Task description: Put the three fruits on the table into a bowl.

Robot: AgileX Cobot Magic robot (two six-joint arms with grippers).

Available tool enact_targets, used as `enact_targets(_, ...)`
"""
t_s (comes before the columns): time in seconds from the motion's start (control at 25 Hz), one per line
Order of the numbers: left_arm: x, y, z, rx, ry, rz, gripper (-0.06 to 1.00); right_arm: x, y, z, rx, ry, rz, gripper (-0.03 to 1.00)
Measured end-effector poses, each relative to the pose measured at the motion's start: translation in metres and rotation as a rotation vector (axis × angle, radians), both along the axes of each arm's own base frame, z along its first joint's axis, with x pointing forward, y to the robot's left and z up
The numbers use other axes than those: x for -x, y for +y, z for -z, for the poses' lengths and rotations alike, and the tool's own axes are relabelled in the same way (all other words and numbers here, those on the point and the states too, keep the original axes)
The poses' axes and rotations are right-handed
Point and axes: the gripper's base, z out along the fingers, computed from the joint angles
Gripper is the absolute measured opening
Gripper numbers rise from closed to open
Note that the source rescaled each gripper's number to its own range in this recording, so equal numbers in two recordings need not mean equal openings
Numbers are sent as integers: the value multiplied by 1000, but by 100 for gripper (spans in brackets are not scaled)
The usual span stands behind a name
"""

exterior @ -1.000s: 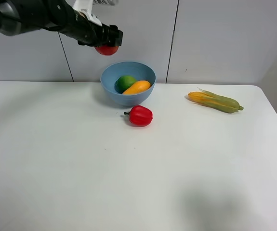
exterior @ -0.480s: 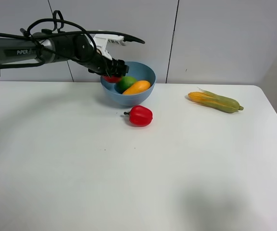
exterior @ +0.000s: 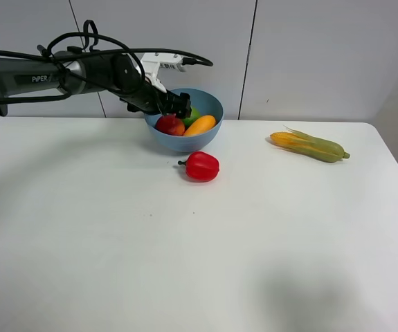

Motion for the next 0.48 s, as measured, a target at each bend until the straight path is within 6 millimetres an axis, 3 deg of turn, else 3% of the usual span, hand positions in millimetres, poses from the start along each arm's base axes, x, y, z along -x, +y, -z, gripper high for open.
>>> enact_targets(0.24, 4, 0, -24, 15, -29, 1, 97, 0, 0, 0, 0, 0, 0, 100)
enact_targets(0.32, 10, 2, -45, 1, -50, 19, 97, 0, 0, 0, 0, 0, 0, 100)
enact_targets(0.4, 21, 6, -77, -26, -75, 52, 97, 0, 0, 0, 0, 0, 0, 100)
enact_targets(0.44, 21, 6, -77, -26, -75, 52, 97, 0, 0, 0, 0, 0, 0, 100)
enact_targets(0.48, 29, 10, -98, -48, -97, 74, 97, 0, 0, 0, 0, 0, 0, 100)
